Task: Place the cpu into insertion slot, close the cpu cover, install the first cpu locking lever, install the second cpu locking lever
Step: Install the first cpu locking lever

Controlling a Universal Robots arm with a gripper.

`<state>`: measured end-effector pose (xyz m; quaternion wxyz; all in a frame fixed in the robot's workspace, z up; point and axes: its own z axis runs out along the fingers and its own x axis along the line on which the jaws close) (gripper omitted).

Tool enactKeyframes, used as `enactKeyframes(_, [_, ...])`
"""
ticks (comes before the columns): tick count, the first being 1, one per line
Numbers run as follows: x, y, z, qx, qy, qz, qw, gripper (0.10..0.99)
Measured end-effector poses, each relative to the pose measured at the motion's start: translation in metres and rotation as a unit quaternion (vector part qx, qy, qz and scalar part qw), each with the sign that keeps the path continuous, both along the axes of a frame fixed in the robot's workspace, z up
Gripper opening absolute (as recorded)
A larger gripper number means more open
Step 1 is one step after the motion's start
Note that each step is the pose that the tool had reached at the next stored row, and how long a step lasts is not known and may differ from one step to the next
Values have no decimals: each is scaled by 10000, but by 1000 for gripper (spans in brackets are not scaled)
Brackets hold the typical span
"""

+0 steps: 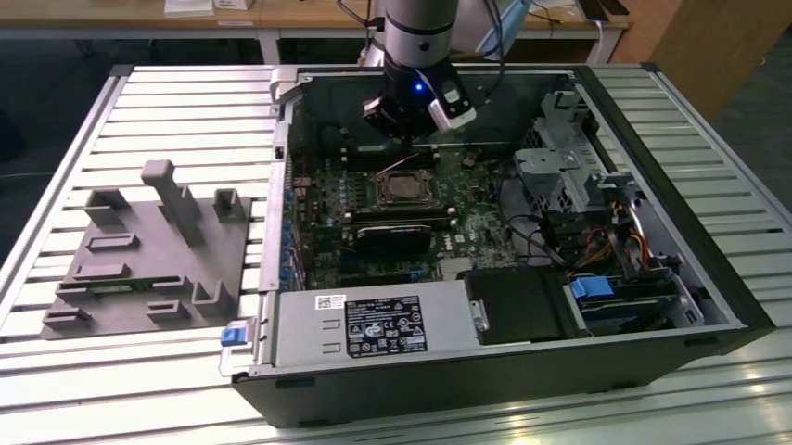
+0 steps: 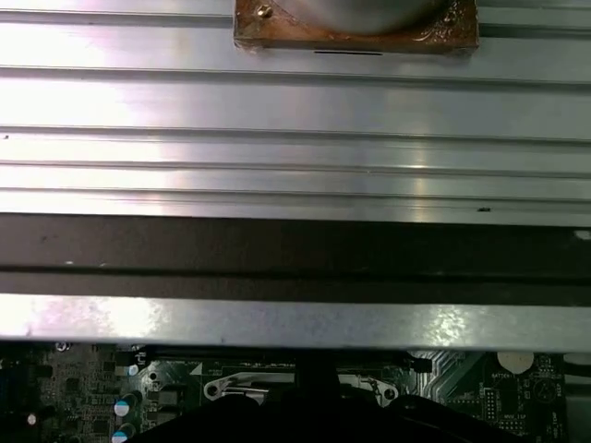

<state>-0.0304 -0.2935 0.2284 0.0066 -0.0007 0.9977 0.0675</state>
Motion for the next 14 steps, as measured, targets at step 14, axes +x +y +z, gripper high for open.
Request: enactKeyframes(14, [8, -9, -42, -1, 1, 1, 10000, 106])
